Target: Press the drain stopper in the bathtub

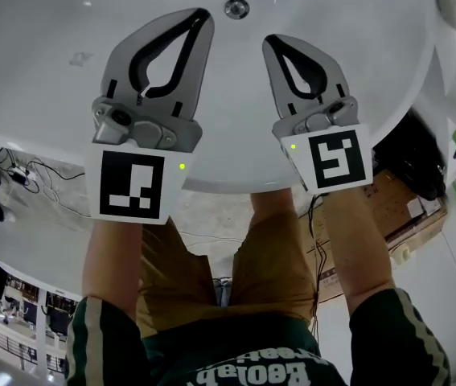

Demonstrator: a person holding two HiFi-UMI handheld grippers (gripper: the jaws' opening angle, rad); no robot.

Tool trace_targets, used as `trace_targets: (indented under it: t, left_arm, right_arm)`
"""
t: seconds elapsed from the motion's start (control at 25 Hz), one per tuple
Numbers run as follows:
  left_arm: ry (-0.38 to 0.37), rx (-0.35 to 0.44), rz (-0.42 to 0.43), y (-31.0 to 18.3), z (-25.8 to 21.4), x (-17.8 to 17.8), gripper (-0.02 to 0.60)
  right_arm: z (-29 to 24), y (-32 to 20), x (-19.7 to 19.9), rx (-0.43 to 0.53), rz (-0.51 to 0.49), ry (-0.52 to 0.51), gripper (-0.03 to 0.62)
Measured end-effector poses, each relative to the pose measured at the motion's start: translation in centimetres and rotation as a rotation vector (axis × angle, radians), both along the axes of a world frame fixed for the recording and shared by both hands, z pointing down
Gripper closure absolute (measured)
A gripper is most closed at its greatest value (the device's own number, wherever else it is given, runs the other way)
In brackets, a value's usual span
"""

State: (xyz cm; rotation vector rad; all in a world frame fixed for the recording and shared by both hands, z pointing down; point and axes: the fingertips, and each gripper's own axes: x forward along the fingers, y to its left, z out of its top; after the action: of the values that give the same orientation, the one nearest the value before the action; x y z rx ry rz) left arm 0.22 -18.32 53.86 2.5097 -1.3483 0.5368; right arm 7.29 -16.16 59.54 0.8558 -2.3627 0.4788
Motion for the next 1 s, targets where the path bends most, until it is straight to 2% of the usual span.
trace_targets:
  t: [0.24,0.36,0.48,0.6,0.8,1.0]
  left_arm:
    - [0.003,0.012,-0.006,-1.0,3.8,0.9,0.574]
    - [-0.005,0.02,0.017,-1.3,5.2,1.1,0.574]
    - [-0.006,0.012,0.031,-1.5,6.9,1.1,0.574]
    - [0.01,-0.023,0.022,-1.8,8.2,1.1,0.574]
    - [0.006,-0.052,0.013,-3.2,8.6,1.6,0.575]
    - [0.016,-0.018,0.037,-5.6,8.7,2.1,0.575]
  right_arm:
    - [6.6,-0.5,-0.1,-0.027,-0.045,0.04,0.585]
    - [9.5,-1.3,-0.5,-0.032,-0.041,0.031,0.585]
    - [12.3,-1.4,-0.6,-0.087,-0.021,0.051,0.585]
    - [13.5,-1.0,-0.6,-0.144,-0.015,0.054,0.585]
    - [13.9,-1.0,-0.9,-0.168,-0.012,0.06,0.585]
    - [16.6,-1.9,-1.8,-0.198,-0.011,0.116,0.585]
